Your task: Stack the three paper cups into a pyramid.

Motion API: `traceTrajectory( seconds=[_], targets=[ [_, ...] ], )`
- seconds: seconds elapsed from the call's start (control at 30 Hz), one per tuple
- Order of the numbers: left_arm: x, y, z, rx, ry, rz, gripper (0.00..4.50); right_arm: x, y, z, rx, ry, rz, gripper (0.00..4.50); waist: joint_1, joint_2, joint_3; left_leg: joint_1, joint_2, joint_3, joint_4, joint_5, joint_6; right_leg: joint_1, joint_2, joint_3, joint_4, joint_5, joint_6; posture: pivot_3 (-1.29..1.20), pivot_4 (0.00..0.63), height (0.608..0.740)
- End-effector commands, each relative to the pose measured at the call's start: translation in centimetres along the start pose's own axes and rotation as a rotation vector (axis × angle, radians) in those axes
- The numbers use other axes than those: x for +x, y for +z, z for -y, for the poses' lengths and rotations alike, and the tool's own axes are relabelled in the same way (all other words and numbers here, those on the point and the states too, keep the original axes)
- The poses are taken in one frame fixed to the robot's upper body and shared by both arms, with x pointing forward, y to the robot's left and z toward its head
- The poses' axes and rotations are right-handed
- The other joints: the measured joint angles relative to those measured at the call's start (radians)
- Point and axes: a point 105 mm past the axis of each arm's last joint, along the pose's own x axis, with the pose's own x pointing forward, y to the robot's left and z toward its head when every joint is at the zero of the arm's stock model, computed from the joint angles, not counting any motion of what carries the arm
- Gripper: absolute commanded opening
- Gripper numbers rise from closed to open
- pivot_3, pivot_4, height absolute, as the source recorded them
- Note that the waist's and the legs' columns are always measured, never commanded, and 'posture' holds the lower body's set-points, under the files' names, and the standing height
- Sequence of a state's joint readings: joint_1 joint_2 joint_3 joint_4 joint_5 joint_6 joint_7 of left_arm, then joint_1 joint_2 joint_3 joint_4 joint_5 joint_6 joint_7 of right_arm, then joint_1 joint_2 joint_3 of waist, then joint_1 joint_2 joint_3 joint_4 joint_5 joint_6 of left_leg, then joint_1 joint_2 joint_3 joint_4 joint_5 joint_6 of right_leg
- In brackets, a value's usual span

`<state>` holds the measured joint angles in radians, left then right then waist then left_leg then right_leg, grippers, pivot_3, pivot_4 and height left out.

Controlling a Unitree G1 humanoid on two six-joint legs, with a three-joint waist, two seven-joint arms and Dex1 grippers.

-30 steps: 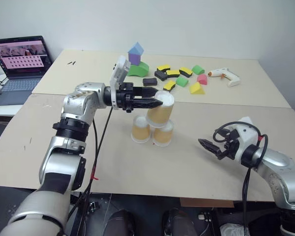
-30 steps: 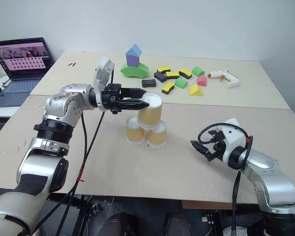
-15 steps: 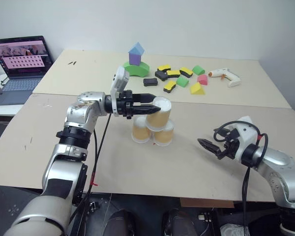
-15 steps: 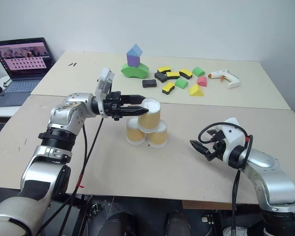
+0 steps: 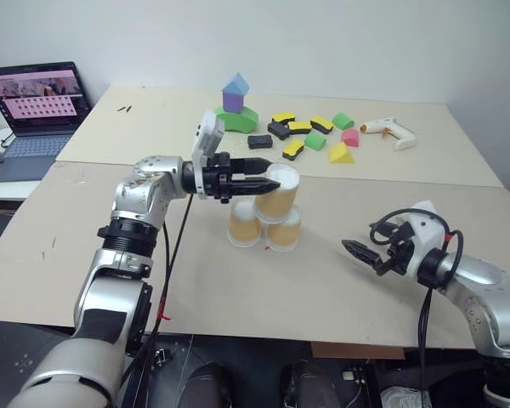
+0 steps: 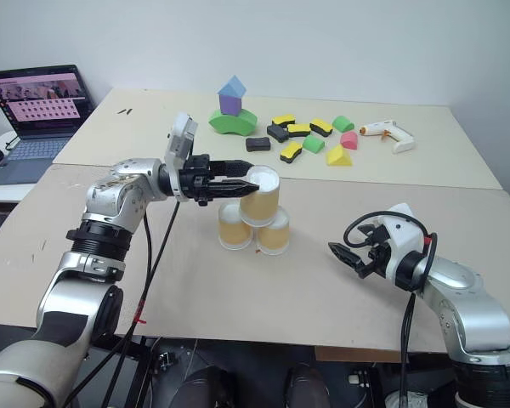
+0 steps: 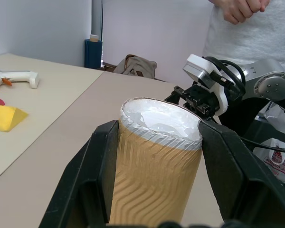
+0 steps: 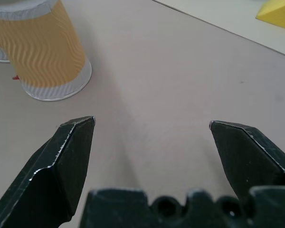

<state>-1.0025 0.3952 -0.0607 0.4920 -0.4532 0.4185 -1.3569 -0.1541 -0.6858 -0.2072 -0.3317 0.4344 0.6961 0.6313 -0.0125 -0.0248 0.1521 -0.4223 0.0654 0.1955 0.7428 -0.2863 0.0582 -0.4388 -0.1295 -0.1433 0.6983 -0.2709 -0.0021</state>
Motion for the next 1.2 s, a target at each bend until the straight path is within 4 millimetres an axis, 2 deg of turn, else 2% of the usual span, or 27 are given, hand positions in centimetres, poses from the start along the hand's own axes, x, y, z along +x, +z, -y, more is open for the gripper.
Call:
traceTrajectory(
  seconds=[0.03, 0.07, 0.1, 0.13, 0.2, 0.23, 0.53, 0.63, 0.73, 0.87, 0.93, 0.97, 1.03, 1.1, 1.2],
  targets=[
    [0.0, 0.6, 0.1, 0.041, 0.005, 0.012, 2.26, -0.5, 1.7, 0.7, -0.056, -0.024, 0.053, 4.50, 0.000, 0.000, 0.000, 0.000, 0.000, 0.000, 0.000, 0.000, 0.000, 0.000, 0.000, 0.000, 0.000, 0.000, 0.000, 0.00, 0.150, 0.703],
    [0.0, 0.6, 0.1, 0.040, 0.007, 0.012, 2.26, -0.5, 1.7, 0.7, -0.057, -0.024, 0.053, 4.50, 0.000, 0.000, 0.000, 0.000, 0.000, 0.000, 0.000, 0.000, 0.000, 0.000, 0.000, 0.000, 0.000, 0.000, 0.000, 0.00, 0.150, 0.703],
    [0.0, 0.6, 0.2, 0.039, 0.004, 0.013, 3.20, -0.5, 1.7, 0.7, -0.057, -0.025, 0.052, 4.50, 0.000, 0.000, 0.000, 0.000, 0.000, 0.000, 0.000, 0.000, 0.000, 0.000, 0.000, 0.000, 0.000, 0.000, 0.000, 0.00, 0.150, 0.703],
    [0.0, 0.7, 0.1, 0.041, 0.006, 0.016, 3.34, -0.5, 1.6, 0.8, -0.057, -0.025, 0.051, 4.50, 0.000, 0.000, 0.000, 0.000, 0.000, 0.000, 0.000, 0.000, 0.000, 0.000, 0.000, 0.000, 0.000, 0.000, 0.000, 0.00, 0.150, 0.703],
    [0.0, 0.8, 0.1, 0.045, 0.010, 0.019, 4.28, -0.6, 1.6, 0.8, -0.057, -0.026, 0.050, 4.50, 0.000, 0.000, 0.000, 0.000, 0.000, 0.000, 0.000, 0.000, 0.000, 0.000, 0.000, 0.000, 0.000, 0.000, 0.000, 0.00, 0.150, 0.703],
    [0.0, 0.8, 0.1, 0.045, 0.010, 0.016, 4.48, -0.6, 1.6, 0.8, -0.057, -0.026, 0.049, 4.50, 0.000, 0.000, 0.000, 0.000, 0.000, 0.000, 0.000, 0.000, 0.000, 0.000, 0.000, 0.000, 0.000, 0.000, 0.000, 0.00, 0.150, 0.703],
    [-0.1, 2.7, -0.1, 0.087, 0.021, 0.031, 4.48, -0.1, 1.4, 0.5, -0.048, -0.009, 0.048, 4.50, 0.000, 0.000, 0.000, 0.000, 0.000, 0.000, 0.000, 0.000, 0.000, 0.000, 0.000, 0.000, 0.000, 0.000, 0.000, 0.00, 0.150, 0.703],
    [-0.2, 4.2, 0.2, 0.127, 0.011, 0.038, 4.48, 0.1, 1.3, 0.3, -0.045, -0.001, 0.049, 4.50, 0.000, 0.000, 0.000, 0.000, 0.000, 0.000, 0.000, 0.000, 0.000, 0.000, 0.000, 0.000, 0.000, 0.000, 0.000, 0.00, 0.150, 0.703],
    [-0.6, 6.8, 0.8, 0.168, -0.008, 0.064, 4.48, 0.3, 1.3, 0.2, -0.045, 0.007, 0.049, 4.50, 0.000, 0.000, 0.000, 0.000, 0.000, 0.000, 0.000, 0.000, 0.000, 0.000, 0.000, 0.000, 0.000, 0.000, 0.000, 0.00, 0.150, 0.703],
    [-2.0, 9.8, 1.8, 0.173, 0.000, 0.113, 4.48, 0.4, 1.5, -0.1, -0.049, 0.029, 0.052, 4.50, -0.001, 0.000, 0.000, 0.000, 0.000, 0.000, -0.001, 0.000, 0.000, 0.000, 0.000, 0.000, -0.001, 0.000, 0.000, 0.00, 0.150, 0.703],
    [-3.4, 10.5, 1.3, 0.180, 0.109, 0.144, 4.48, 0.3, 1.6, -0.3, -0.051, 0.037, 0.056, 4.50, -0.002, 0.000, 0.000, 0.000, 0.000, 0.000, -0.001, 0.000, 0.000, 0.000, 0.000, 0.000, 0.000, 0.000, 0.000, 0.00, 0.150, 0.703],
    [-4.4, 10.4, 0.3, 0.177, 0.223, 0.155, 4.48, 0.1, 1.7, -0.2, -0.053, 0.031, 0.056, 4.50, -0.002, 0.000, 0.000, 0.000, 0.000, 0.000, -0.001, 0.000, 0.000, 0.000, 0.000, 0.000, 0.000, 0.000, 0.000, 0.00, 0.150, 0.703],
    [-7.3, 9.5, -2.4, 0.175, 0.526, 0.164, 4.48, -0.3, 1.8, 0.4, -0.056, -0.006, 0.060, 4.50, -0.002, 0.000, 0.000, 0.001, 0.000, 0.000, -0.001, 0.000, 0.000, 0.001, 0.000, 0.001, 0.000, 0.000, 0.000, 0.00, 0.150, 0.703],
    [-10.6, 8.4, -4.1, 0.137, 0.786, 0.186, 4.48, -0.5, 1.9, 1.7, -0.056, -0.074, 0.062, 4.50, -0.003, 0.001, 0.000, 0.005, 0.000, 0.000, -0.003, 0.000, 0.000, 0.003, 0.000, 0.003, 0.000, 0.000, 0.000, 0.00, 0.150, 0.703],
    [-14.5, 6.7, -5.2, 0.084, 1.037, 0.213, 4.48, -0.6, 2.1, 3.1, -0.065, -0.158, 0.063, 4.50, -0.002, -0.001, 0.000, 0.007, 0.000, 0.000, -0.004, 0.000, 0.000, 0.004, 0.000, 0.008, 0.000, 0.000, 0.000, 0.00, 0.150, 0.703]
  ],
)
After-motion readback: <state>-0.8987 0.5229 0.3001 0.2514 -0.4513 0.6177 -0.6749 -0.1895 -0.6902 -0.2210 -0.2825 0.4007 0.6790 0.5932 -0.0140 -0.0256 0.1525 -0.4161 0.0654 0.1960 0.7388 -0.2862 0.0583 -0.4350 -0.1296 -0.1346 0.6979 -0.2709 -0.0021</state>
